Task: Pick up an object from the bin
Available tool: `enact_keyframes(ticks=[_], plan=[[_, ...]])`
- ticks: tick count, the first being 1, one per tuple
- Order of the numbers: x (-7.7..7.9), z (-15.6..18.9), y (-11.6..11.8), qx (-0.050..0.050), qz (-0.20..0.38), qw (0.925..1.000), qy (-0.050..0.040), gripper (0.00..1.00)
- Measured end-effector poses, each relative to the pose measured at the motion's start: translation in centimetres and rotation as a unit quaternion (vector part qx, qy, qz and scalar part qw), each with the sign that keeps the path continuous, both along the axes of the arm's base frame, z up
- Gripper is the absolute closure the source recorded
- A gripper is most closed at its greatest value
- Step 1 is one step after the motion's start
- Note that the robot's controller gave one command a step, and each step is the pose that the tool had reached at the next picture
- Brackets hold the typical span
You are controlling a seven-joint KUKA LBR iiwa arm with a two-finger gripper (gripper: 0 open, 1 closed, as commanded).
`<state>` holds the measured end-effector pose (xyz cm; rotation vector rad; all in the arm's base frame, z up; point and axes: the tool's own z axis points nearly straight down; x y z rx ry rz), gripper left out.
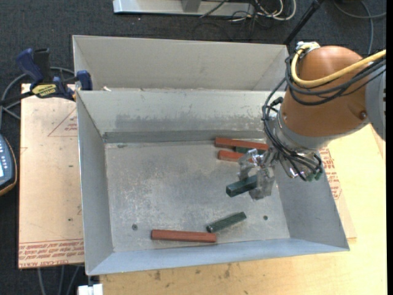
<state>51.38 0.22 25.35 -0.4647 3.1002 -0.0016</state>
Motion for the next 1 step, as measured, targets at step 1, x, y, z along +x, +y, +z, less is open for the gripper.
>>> enact_keyframes(ticks=[1], plan=[[-1.96, -1.11, -2.12, 0.0, 0.089, 0.9961, 0.0037, 1.0]])
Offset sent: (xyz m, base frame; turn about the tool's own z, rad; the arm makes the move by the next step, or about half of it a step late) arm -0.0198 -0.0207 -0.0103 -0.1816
